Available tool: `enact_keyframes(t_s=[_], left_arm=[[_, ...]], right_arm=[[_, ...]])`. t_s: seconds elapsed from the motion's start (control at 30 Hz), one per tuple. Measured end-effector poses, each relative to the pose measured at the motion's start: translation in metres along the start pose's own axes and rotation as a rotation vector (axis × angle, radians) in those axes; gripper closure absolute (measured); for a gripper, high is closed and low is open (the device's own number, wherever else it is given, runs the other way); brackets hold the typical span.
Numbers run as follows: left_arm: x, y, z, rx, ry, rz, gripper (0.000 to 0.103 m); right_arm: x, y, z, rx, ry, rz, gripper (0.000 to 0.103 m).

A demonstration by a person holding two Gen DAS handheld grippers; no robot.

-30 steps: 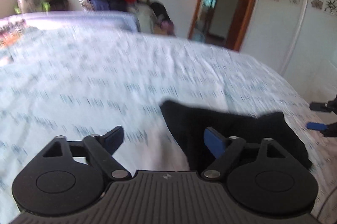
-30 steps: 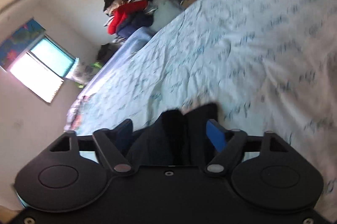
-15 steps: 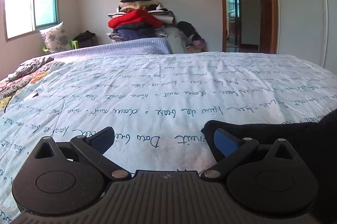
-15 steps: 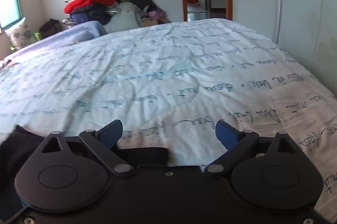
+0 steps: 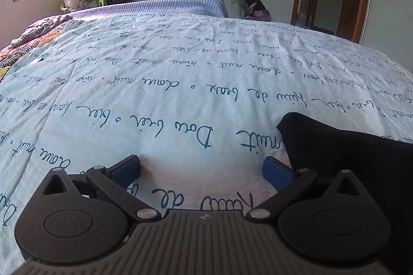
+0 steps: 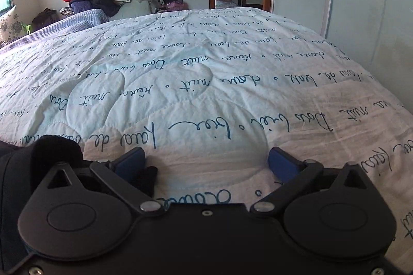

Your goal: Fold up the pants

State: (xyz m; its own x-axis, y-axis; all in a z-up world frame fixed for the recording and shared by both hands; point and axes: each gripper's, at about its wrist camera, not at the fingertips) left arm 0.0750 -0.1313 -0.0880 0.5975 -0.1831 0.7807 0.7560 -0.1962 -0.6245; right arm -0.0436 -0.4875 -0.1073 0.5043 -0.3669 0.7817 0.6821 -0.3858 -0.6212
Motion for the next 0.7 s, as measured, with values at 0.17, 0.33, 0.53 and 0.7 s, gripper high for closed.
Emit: enact_keyframes(t_s=[0.17,0.33,0.53,0.7], left_arm=[[0.002,0.003,0.002,-0.007,-0.008,0.003,0.000],[0.002,0.004,0.001,-0.007,-0.009,0.006,0.000],[0.002,0.004,0.003,-0.016,-0.025,0.001,0.000],[0.004,0.008,-0.006,0.025,0.011,0.008,0.000]], right_arm=[[0.014,-0.002,0.009,-0.019,-0.112,0.026,0.001],[0.071,-0.070,0.013,0.050,-0.204,-0.113,0.001],[0.094,-0.120,-0.061,-0.068,-0.156,-0.148,0.000],[0.076,-0.093,-0.035,0.168,-0.006,-0.090,0.000]])
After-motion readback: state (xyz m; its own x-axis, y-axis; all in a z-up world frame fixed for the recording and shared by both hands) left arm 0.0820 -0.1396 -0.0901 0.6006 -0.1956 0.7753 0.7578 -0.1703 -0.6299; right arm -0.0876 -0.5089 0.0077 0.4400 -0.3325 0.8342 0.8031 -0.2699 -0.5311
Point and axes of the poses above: each gripper's, at about its wrist camera, not at the fingertips, and y roughly the way its jaws point, z to its left, x to its top, and after that the axes turned 1 degree about y, right-handed
